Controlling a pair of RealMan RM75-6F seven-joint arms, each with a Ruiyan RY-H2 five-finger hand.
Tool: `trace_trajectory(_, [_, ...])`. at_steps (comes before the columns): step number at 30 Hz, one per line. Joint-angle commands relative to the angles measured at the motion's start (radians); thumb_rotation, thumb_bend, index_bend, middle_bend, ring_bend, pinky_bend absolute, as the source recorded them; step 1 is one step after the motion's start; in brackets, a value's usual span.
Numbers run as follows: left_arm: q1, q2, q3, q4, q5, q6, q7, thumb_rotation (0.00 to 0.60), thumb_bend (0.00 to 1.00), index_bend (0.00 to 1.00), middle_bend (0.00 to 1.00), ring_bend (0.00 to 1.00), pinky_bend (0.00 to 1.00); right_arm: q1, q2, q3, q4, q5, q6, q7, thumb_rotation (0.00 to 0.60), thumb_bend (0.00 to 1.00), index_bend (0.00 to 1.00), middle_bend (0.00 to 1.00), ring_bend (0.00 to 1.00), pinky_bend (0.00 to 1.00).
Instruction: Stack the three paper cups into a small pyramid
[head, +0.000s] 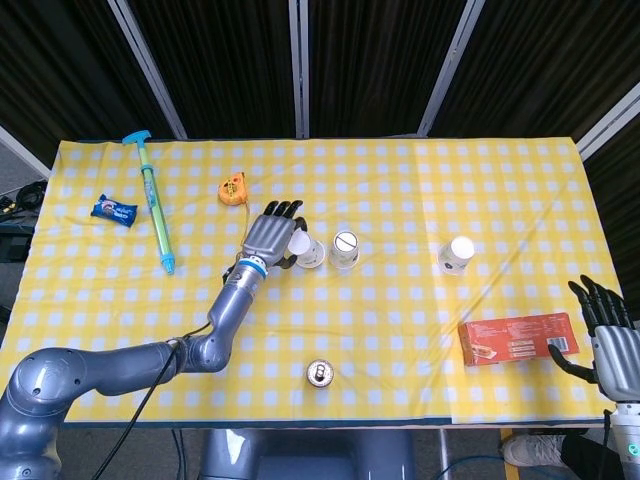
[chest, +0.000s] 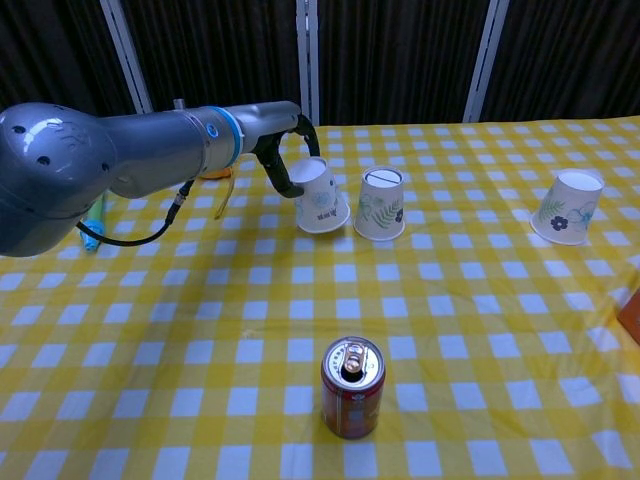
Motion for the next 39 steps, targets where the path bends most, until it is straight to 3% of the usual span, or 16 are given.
trace_trajectory(1, [-0.006, -0.019, -0.009, 0.020, 0.004, -0.006, -0.015, 0.600, 0.36, 0.37, 0.00, 0.00, 0.00, 0.001, -0.001, 0.000, 0.001, 0.000, -0.001, 0.001, 0.600, 0.15, 0.00, 0.00, 0.00, 0.00])
trace_trajectory(7, [-0.004, -0.031, -0.009, 0.035, 0.022, -0.011, -0.029, 0.600, 0.36, 0.33, 0.00, 0.00, 0.00, 0.002, -0.001, -0.004, -0.001, -0.004, -0.008, 0.005, 0.600, 0.15, 0.00, 0.00, 0.00, 0.00])
trace_trajectory(12, [0.010, -0.006, 0.006, 0.010, 0.030, -0.012, -0.024, 0.600, 0.34, 0.06, 0.00, 0.00, 0.00, 0.002, 0.000, -0.007, -0.002, -0.004, -0.011, -0.005, 0.600, 0.15, 0.00, 0.00, 0.00, 0.00])
trace_trajectory(14, [0.019, 0.004, 0.011, -0.001, 0.043, -0.002, -0.028, 0.600, 0.34, 0.01, 0.00, 0.00, 0.00, 0.002, -0.001, -0.007, -0.003, -0.004, -0.009, -0.010, 0.600, 0.15, 0.00, 0.00, 0.00, 0.00])
trace_trajectory(18, [0.041, 0.024, 0.018, -0.022, 0.072, 0.020, -0.044, 0.600, 0.34, 0.00, 0.00, 0.00, 0.00, 0.001, -0.003, -0.007, -0.003, -0.003, -0.008, -0.020, 0.600, 0.15, 0.00, 0.00, 0.00, 0.00])
trace_trajectory(21, [0.097, 0.075, 0.026, -0.104, 0.131, 0.063, -0.099, 0.600, 0.34, 0.00, 0.00, 0.00, 0.00, 0.002, -0.010, -0.007, 0.003, 0.002, -0.010, -0.036, 0.600, 0.15, 0.00, 0.00, 0.00, 0.00])
trace_trajectory(23, [0.151, 0.123, 0.048, -0.178, 0.203, 0.122, -0.137, 0.600, 0.34, 0.00, 0.00, 0.00, 0.00, 0.003, -0.016, -0.008, 0.007, 0.005, -0.016, -0.048, 0.600, 0.15, 0.00, 0.00, 0.00, 0.00])
trace_trajectory(26, [0.283, 0.226, 0.121, -0.345, 0.343, 0.294, -0.183, 0.600, 0.34, 0.00, 0.00, 0.00, 0.00, 0.008, -0.034, -0.013, 0.015, 0.012, -0.032, -0.082, 0.600, 0.15, 0.00, 0.00, 0.00, 0.00])
trace_trajectory(33, [0.498, 0.411, 0.252, -0.592, 0.507, 0.547, -0.197, 0.600, 0.34, 0.00, 0.00, 0.00, 0.00, 0.026, -0.066, -0.010, 0.025, 0.019, -0.053, -0.148, 0.600, 0.15, 0.00, 0.00, 0.00, 0.00])
trace_trajectory(39, [0.645, 0.484, 0.344, -0.627, 0.651, 0.707, -0.212, 0.600, 0.34, 0.00, 0.00, 0.00, 0.00, 0.056, -0.071, 0.014, -0.006, 0.026, -0.069, -0.197, 0.600, 0.15, 0.02, 0.00, 0.00, 0.00])
